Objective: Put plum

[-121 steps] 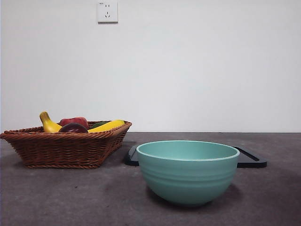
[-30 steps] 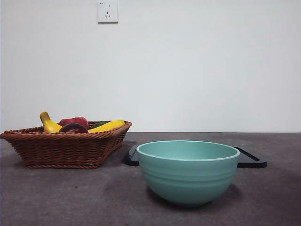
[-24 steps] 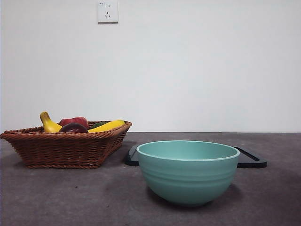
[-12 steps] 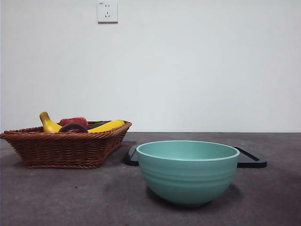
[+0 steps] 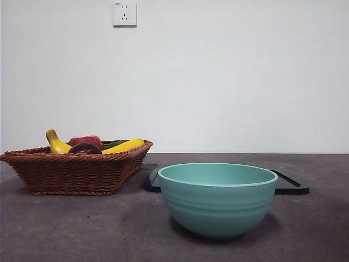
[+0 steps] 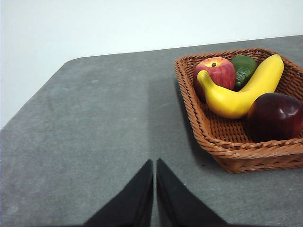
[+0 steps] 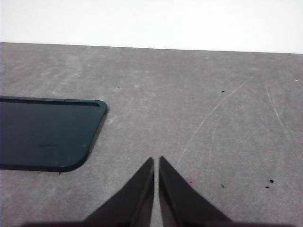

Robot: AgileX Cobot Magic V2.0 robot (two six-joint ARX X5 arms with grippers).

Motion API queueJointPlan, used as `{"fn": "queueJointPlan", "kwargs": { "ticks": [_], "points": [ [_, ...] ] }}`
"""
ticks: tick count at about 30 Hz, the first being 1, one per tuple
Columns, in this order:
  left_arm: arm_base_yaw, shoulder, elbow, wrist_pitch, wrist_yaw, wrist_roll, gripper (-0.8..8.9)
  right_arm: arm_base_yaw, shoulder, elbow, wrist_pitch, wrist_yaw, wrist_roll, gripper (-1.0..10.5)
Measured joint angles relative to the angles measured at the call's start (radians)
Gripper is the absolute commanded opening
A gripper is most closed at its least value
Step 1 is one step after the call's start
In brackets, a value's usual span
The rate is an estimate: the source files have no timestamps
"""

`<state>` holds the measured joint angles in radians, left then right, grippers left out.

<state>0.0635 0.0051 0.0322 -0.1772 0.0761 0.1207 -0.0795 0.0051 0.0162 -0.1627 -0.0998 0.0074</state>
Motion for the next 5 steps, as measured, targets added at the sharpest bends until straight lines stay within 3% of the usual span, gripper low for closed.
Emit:
{"fn": "queueJointPlan", "kwargs": {
  "ticks": [5],
  "points": [
    [0.0,0.0,0.0,0.0,0.0,0.0,0.09,0.0,0.0,0.0,0.0,0.0,0.0,0.1]
  ]
}}
